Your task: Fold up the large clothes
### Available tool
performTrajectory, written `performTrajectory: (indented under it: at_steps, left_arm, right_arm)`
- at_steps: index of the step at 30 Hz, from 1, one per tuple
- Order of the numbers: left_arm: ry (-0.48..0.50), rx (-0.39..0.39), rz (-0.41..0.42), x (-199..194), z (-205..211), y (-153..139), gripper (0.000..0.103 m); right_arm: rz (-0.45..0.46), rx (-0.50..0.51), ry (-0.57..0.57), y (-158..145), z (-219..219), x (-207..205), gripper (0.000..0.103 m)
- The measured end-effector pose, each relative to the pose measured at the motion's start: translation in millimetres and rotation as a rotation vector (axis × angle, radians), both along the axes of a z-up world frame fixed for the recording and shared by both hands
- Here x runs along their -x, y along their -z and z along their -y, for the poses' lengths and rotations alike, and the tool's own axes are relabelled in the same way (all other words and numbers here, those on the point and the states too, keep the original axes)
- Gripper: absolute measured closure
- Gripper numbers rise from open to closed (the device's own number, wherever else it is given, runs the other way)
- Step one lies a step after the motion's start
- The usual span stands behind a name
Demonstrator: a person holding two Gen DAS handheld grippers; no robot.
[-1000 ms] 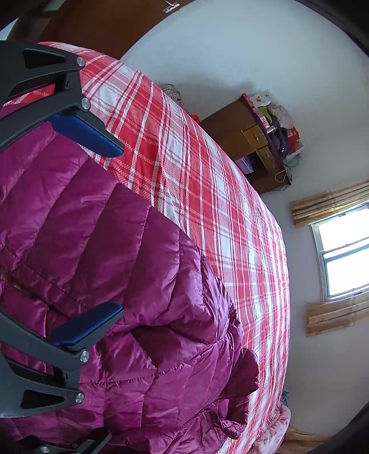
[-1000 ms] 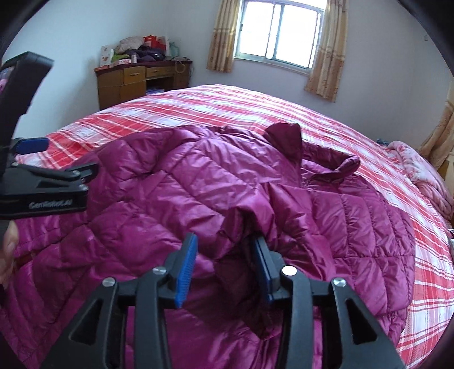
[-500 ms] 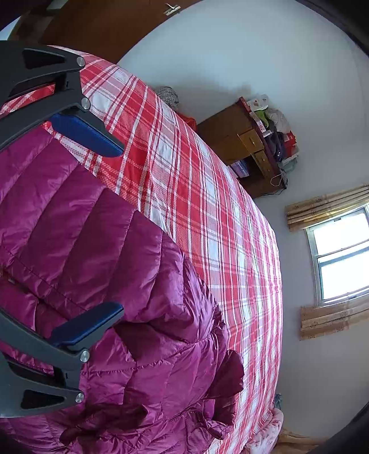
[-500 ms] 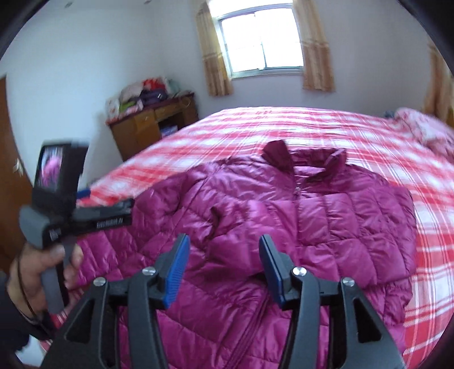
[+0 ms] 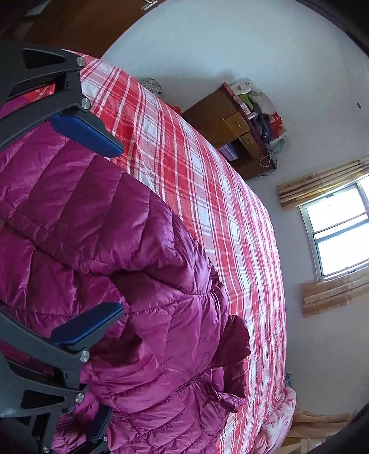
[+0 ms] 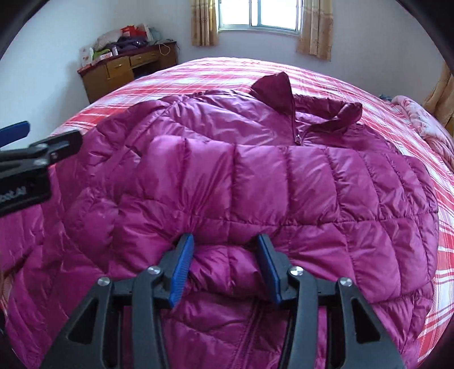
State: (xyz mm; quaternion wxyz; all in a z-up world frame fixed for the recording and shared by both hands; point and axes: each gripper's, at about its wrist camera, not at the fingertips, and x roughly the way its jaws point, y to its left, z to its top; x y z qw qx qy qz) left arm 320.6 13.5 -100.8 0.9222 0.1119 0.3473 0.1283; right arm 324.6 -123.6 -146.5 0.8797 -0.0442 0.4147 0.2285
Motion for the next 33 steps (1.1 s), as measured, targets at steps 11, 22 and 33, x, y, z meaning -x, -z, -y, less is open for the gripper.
performTrajectory:
  at_steps: [11,22,33]
  left_arm:
    - [0.092,-0.105,0.01,-31.2,85.5,18.1,0.001]
    - [0.02,-0.079,-0.102,-61.6,52.6,69.7,0.001]
    - [0.006,0.039,-0.114,-68.0,40.0,76.6,0.001]
  right_arm:
    - [0.102,-0.081,0.363,-36.2,122.9,-23.3,0.052]
    - [0.018,0.101,0.405,12.6,144.3,-62.2,0.05]
    - [0.13,-0.02,0.471,-24.6,170.9,-74.9,0.053]
